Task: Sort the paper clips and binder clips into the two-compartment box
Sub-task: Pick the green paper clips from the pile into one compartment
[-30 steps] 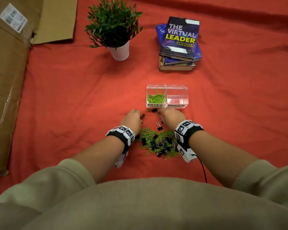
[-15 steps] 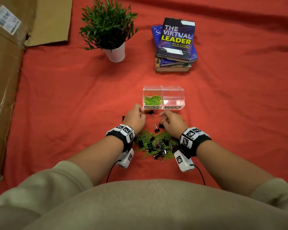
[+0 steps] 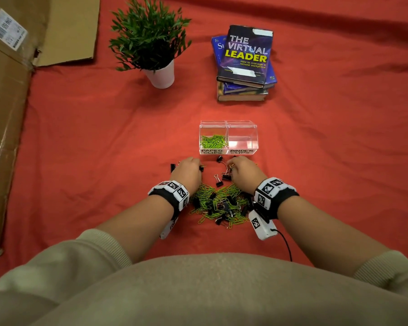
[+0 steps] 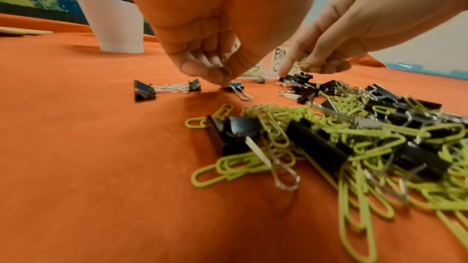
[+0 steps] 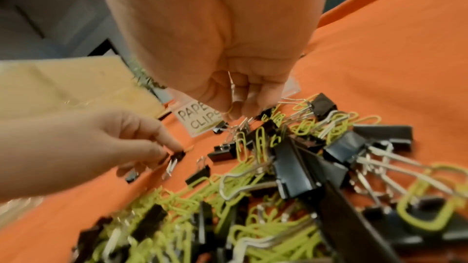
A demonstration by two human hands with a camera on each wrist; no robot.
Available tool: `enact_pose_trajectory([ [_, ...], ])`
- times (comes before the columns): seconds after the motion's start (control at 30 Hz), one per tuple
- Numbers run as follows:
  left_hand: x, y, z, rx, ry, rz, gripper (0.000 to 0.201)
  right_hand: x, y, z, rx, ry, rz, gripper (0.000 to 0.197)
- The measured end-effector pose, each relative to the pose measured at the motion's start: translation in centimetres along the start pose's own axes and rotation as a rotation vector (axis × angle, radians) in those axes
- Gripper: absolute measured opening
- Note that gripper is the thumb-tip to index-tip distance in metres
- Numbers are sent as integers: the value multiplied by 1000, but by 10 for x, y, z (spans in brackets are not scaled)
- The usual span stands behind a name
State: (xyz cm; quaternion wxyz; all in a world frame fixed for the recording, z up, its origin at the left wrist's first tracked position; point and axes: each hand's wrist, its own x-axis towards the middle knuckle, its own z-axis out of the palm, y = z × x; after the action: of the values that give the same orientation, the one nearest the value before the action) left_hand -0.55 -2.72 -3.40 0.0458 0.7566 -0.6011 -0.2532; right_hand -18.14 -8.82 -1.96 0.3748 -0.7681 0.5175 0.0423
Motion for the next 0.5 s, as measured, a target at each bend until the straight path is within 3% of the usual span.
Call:
enact_pose_trajectory([
  [0.1,2,1,-4,-64,40,35,29,-7,1,-2,290,14,94,28],
  [0.2,6,5,-6,-111,67,45,27,-14,-4,-5,505,-14,141,31],
  [0.33,13,8,-2,-71,11,65,21,-19,-10,-1,713,-97,192,28],
  [0.4,15,8,-2,-38,-20,75,21,-20,-12,4,538,-105,146,20],
  [0.5,16,10,-3,-16,-57,71,21,-18,-15,13,86,-80,4,17],
])
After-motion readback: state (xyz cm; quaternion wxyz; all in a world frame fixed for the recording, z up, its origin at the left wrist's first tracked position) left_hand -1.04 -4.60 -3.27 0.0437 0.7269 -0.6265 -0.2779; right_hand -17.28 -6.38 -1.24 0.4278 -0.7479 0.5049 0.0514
